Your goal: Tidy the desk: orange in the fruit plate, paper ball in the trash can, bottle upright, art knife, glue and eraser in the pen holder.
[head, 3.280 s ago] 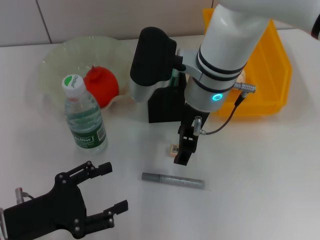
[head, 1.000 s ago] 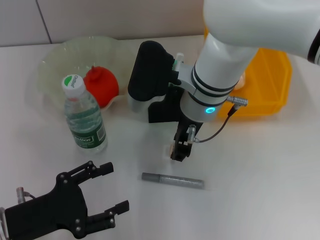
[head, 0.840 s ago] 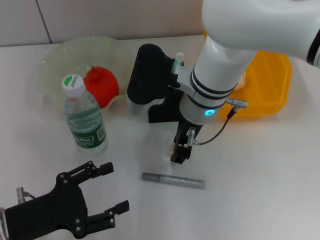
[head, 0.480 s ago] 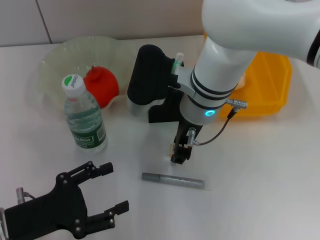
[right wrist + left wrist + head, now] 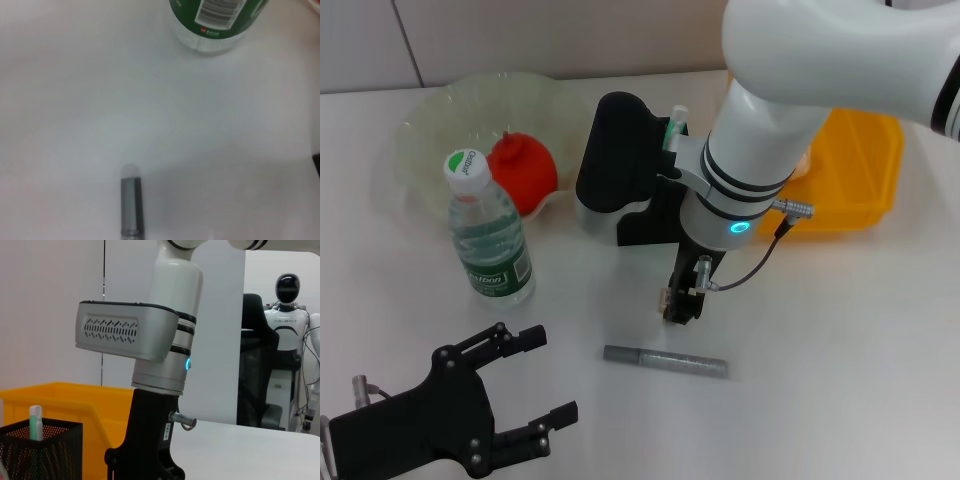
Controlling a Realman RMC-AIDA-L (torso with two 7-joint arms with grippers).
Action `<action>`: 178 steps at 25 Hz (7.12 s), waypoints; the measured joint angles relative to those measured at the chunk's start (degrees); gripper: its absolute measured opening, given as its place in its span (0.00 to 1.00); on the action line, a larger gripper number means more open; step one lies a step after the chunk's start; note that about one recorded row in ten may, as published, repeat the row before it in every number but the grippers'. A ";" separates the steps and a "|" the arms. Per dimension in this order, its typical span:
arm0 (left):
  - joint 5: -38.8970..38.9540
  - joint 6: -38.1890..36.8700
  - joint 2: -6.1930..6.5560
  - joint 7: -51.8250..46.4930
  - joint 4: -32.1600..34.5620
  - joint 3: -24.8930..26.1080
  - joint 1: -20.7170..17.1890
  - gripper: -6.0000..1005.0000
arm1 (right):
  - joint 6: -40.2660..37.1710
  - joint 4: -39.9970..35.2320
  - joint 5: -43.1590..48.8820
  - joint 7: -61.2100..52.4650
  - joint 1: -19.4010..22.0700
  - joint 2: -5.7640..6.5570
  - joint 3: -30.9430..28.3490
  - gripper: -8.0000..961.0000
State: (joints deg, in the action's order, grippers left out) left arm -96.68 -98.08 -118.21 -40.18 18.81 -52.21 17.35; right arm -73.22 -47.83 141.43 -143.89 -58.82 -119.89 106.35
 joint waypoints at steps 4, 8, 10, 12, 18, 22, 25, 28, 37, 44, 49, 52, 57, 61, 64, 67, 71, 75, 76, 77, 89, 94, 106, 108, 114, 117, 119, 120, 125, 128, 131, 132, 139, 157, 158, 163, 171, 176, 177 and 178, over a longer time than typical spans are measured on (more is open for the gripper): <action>0.00 0.00 0.00 0.01 0.00 0.00 -0.06 0.80 | 0.11 0.07 -0.02 0.01 -0.10 0.00 0.00 0.37; 0.00 0.00 0.05 0.02 0.02 0.00 -0.05 0.80 | 0.29 0.17 -0.02 0.17 -0.13 0.00 0.00 0.33; 0.00 0.00 0.05 0.02 0.02 0.00 -0.05 0.80 | 0.29 0.20 -0.02 0.25 -0.13 0.00 0.00 0.30; 0.00 0.00 0.08 0.02 0.05 0.00 -0.11 0.80 | 0.29 0.07 -0.02 0.30 -0.04 0.00 0.00 0.28; 0.00 0.00 0.09 0.01 0.12 0.00 -0.11 0.80 | -0.33 -1.59 0.01 0.13 0.50 0.06 -0.64 0.26; 0.00 0.00 0.09 -0.03 0.22 0.00 -0.22 0.80 | -0.47 -1.90 0.11 0.10 0.63 0.14 -0.77 0.26; 0.00 0.00 0.09 0.03 0.16 0.00 -0.25 0.80 | -0.72 -2.86 0.18 -0.11 0.68 0.19 -0.82 0.26; 0.00 0.00 0.08 0.03 0.09 0.15 -0.37 0.80 | -1.27 -3.89 0.36 -0.27 0.71 0.28 -1.36 0.26; 0.00 0.00 0.00 -0.30 0.31 0.14 0.01 0.80 | -8.38 -14.79 5.81 -0.23 3.09 0.61 -11.14 0.27; 0.00 -0.10 0.00 -0.25 0.44 0.09 0.12 0.80 | -11.15 -21.57 6.92 -0.72 3.87 0.58 -16.14 0.28; 0.00 -0.42 0.00 -0.14 0.44 0.10 0.14 0.80 | -12.14 -26.47 8.01 -1.53 3.88 0.57 -18.49 0.28; 0.00 -0.49 0.00 -0.17 0.44 0.20 0.14 0.80 | -12.34 -29.13 9.92 -2.31 3.80 0.56 -19.36 0.29; 0.00 -0.53 -0.01 -0.47 0.44 0.36 0.14 0.80 | -11.72 -31.18 12.62 -2.88 4.13 0.52 -20.57 0.29; 0.00 -0.60 0.01 -0.57 0.44 0.46 0.14 0.80 | -9.61 -30.94 13.12 -2.89 4.84 0.49 -20.80 0.30; 0.01 -0.94 0.09 -1.33 0.43 0.50 0.14 0.80 | -8.45 -30.12 14.33 -2.87 5.31 0.40 -20.53 0.31; 0.03 -1.05 0.17 -1.39 0.43 0.52 0.14 0.80 | -7.04 -28.50 15.35 -2.86 5.71 0.33 -20.31 0.31; 0.04 -1.06 0.22 -1.39 0.43 0.53 0.14 0.80 | -4.63 -25.82 15.16 -2.86 5.82 0.26 -19.88 0.32; 0.03 -1.06 0.23 -1.56 0.47 0.53 0.14 0.80 | -2.77 -23.36 14.68 -2.86 5.38 0.21 -18.72 0.32; 0.04 -1.07 0.21 -1.69 0.51 0.53 0.14 0.80 | -2.77 -23.36 14.68 -2.86 5.38 0.21 -18.72 0.32; 0.05 -1.06 0.21 -1.77 0.53 0.53 0.14 0.80 | -2.58 -23.08 14.38 -2.86 5.38 0.19 -18.52 0.32; 0.35 -1.21 0.27 -1.85 0.53 0.53 0.14 0.80 | -2.71 -23.66 13.53 -3.43 6.11 0.18 -18.37 0.42; 0.36 -1.55 0.26 -1.89 0.55 0.53 0.14 0.80 | -2.70 -27.01 13.37 -3.63 7.74 0.18 -18.59 0.57; 0.41 -2.35 0.44 -2.09 2.39 0.61 0.13 0.80 | 1.76 -53.39 -3.45 3.62 29.77 0.45 -19.33 0.70; 0.42 -2.92 0.68 -2.31 2.71 0.64 0.12 0.80 | 3.69 -56.70 -8.52 7.08 35.55 0.45 -19.57 0.75; 0.45 -4.61 0.85 -4.19 5.74 0.93 0.00 0.80 | 5.35 -59.65 -25.66 22.24 52.18 0.32 -21.61 0.77; 0.44 -4.66 0.85 -5.97 7.65 0.96 0.20 0.80 | 3.29 -56.62 -38.41 34.09 59.30 0.31 -24.20 0.77; 0.33 -4.49 0.66 -7.64 9.68 0.97 0.42 0.80 | -0.99 -52.23 -46.24 43.25 62.53 0.32 -26.51 0.77; 0.18 -4.08 0.47 -9.88 11.94 0.81 0.79 0.80 | -7.03 -45.27 -53.13 52.04 64.51 0.33 -29.39 0.77; -1.36 -3.66 0.61 -16.48 18.01 0.15 2.71 0.80 | -20.25 -23.03 -60.81 69.02 65.48 0.43 -39.93 0.77; -3.01 -3.66 0.44 -20.11 21.56 0.12 3.69 0.80 | -24.65 -13.97 -60.95 75.91 64.69 0.51 -45.77 0.77; -7.37 -3.03 -0.19 -25.00 25.96 -0.29 6.42 0.80 | -32.03 -1.49 -58.56 84.36 62.27 0.96 -55.63 0.77; -9.04 -2.69 -0.34 -26.62 26.85 -0.88 7.98 0.80 | -33.39 0.62 -56.69 85.48 61.61 1.08 -58.05 0.77; -13.54 6.18 -0.60 -39.16 32.84 -15.73 15.13 0.80 | -33.53 6.56 -41.76 88.19 58.35 0.63 -68.84 0.76; -35.29 22.47 -0.94 -73.54 57.25 -51.04 20.03 0.80 | -33.20 7.72 -34.30 91.08 58.10 1.06 -74.43 0.76; -37.77 22.10 -0.96 -76.49 57.81 -55.99 21.83 0.80 | -33.24 7.65 -34.15 90.78 58.03 1.13 -74.51 0.76; -37.78 21.63 -0.97 -78.76 58.83 -58.53 23.44 0.80 | -33.16 7.45 -33.63 90.28 57.84 1.05 -74.66 0.76; -37.34 24.83 -0.97 -79.31 56.70 -60.05 25.65 0.77 | -33.26 7.46 -33.13 90.11 57.73 0.90 -74.88 0.76; -36.31 26.01 -0.97 -77.41 53.31 -60.90 26.26 0.73 | -33.53 7.49 -33.07 89.48 57.46 0.88 -74.89 0.76; -36.31 26.32 -0.97 -77.34 53.03 -60.98 26.30 0.72 | -33.51 7.49 -33.06 89.46 57.42 0.88 -74.89 0.76; -36.31 26.32 -0.97 -77.34 53.03 -60.98 26.30 0.71 | -33.46 7.49 -33.06 89.44 57.38 0.87 -74.89 0.76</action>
State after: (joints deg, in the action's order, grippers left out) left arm -132.99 -71.77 -119.18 -117.52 71.83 -113.19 43.65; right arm -106.68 -40.34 108.37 -54.44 -1.44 -119.02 31.46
